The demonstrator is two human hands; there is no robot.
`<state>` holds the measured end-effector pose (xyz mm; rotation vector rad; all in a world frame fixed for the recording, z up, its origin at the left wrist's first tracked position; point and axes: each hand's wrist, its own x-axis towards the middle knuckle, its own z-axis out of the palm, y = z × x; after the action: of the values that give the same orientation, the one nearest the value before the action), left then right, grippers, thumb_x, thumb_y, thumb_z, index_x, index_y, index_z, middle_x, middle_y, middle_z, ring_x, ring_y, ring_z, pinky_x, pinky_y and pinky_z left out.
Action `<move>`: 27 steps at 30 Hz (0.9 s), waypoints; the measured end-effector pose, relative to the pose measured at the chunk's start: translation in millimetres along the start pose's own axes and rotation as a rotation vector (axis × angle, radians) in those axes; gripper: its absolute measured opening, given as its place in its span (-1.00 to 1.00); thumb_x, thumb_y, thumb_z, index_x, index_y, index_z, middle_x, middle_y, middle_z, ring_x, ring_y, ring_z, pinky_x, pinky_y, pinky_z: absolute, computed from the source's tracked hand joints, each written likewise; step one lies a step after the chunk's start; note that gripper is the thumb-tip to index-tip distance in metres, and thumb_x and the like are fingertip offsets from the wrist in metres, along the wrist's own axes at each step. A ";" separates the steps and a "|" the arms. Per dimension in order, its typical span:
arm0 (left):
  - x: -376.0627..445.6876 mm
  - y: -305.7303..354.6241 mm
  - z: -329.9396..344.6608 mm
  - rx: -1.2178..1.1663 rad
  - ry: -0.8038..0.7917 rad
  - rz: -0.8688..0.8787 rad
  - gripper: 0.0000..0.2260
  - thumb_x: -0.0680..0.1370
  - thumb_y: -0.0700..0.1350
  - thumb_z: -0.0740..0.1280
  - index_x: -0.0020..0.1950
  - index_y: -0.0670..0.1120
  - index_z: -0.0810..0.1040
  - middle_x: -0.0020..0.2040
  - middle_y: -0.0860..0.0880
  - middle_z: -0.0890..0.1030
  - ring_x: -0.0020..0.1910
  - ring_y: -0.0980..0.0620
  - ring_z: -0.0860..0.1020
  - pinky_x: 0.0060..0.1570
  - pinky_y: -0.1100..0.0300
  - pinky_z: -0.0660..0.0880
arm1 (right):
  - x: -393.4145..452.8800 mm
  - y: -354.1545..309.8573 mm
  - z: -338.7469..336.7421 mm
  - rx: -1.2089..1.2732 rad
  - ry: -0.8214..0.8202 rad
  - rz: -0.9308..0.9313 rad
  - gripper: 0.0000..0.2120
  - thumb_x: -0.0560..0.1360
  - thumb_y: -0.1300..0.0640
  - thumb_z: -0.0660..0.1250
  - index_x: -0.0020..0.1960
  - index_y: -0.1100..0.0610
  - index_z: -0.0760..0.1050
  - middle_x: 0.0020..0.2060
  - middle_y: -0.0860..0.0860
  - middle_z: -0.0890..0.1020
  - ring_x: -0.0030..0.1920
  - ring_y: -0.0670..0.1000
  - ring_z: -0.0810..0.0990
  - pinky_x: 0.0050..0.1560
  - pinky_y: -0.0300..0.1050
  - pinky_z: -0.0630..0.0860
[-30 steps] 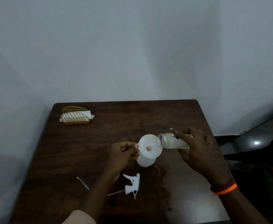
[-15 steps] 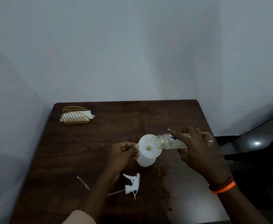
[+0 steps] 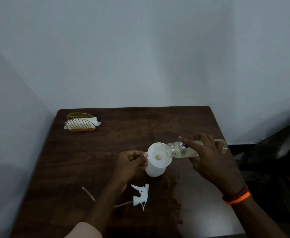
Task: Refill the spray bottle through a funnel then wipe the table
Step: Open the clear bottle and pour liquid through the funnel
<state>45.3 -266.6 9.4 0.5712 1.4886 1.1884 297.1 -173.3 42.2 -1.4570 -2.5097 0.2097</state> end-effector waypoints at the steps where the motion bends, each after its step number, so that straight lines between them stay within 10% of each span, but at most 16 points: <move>1: -0.2 0.1 -0.1 0.001 -0.002 0.001 -0.87 0.54 -0.20 0.45 0.02 -0.24 0.70 -0.14 -0.24 0.73 -0.18 -0.06 0.69 -0.12 0.12 0.66 | 0.3 -0.3 -0.7 0.002 0.000 0.000 -0.24 0.29 0.19 0.60 0.40 -0.22 0.46 0.17 0.05 0.48 0.20 0.13 0.46 0.12 0.14 0.31; 27: -2.9 2.7 0.9 -0.026 -0.009 0.002 -0.85 0.54 -0.21 0.44 0.04 -0.28 0.69 -0.10 -0.29 0.72 -0.20 -0.05 0.68 -0.17 0.18 0.66 | 3.9 -2.8 -18.4 -0.008 -0.015 0.015 -0.30 0.35 0.21 0.57 0.41 -0.17 0.48 0.21 0.08 0.48 0.26 0.16 0.44 0.21 0.21 0.32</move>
<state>46.3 -267.7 13.2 0.5603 1.4633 1.2034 297.9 -171.1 61.1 -1.4837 -2.5149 0.2141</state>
